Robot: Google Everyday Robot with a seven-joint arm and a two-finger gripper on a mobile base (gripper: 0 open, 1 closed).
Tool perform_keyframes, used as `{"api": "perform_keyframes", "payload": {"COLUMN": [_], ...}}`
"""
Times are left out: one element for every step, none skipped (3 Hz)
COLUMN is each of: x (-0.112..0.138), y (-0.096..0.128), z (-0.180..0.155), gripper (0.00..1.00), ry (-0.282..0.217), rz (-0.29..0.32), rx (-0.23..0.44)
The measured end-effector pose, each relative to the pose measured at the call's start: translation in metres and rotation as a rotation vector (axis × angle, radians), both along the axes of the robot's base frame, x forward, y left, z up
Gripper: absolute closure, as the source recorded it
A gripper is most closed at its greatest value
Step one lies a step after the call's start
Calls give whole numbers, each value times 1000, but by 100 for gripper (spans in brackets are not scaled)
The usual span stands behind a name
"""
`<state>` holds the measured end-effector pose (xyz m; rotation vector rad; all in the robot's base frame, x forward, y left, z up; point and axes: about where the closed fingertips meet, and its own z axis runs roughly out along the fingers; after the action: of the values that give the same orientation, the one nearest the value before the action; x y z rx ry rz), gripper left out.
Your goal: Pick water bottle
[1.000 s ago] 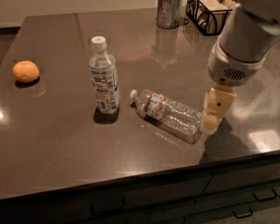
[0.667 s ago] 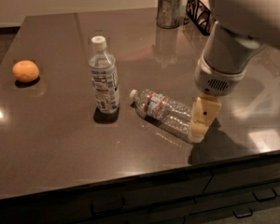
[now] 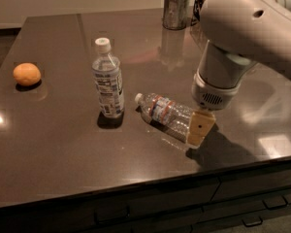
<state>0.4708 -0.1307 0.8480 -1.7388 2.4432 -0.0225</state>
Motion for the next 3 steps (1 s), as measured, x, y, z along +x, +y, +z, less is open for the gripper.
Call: {"api": "perform_keyframes", "payload": {"x": [0,4,17], "y": [6,11,2], "z": [-3,-1,15], "gripper": [46,68,92], "ry": [11,24,25], "rz": [2,0,-29], "rx": [12,37,52]}}
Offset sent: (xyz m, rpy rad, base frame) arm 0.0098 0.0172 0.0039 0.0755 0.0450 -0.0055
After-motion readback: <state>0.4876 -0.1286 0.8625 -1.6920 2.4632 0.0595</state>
